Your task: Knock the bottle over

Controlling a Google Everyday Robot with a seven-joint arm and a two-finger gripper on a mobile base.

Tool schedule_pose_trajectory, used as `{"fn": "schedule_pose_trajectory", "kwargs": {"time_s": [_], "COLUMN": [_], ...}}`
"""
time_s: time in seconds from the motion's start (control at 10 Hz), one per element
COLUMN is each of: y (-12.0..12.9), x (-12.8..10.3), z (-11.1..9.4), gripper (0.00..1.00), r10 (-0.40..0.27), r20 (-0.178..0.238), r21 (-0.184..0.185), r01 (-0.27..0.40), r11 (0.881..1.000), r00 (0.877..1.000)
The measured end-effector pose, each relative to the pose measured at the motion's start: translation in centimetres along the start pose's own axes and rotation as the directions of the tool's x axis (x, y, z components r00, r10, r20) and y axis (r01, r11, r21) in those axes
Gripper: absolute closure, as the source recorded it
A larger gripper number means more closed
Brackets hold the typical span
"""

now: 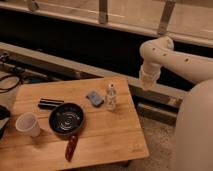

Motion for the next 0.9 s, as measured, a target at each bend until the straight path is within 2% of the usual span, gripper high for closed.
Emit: {"fn": "schedule_pose_trajectory", "kwargs": {"time_s": [0.4, 0.7, 0.9], "y": [5.0, 6.1, 9.3], "x": [-1.6, -1.5, -2.5], "z": [1.9, 3.1, 3.2], "gripper": [0.95, 0.95, 0.95], "r10": [-0.087, -0.133, -0.175], "r20": [-0.010, -0.027, -0.032], "r21": [-0.007, -0.011, -0.022], "r01": [0.087, 0.133, 0.174], "r11": [0.996, 0.991, 0.984], "r00": [0.996, 0.991, 0.984]}}
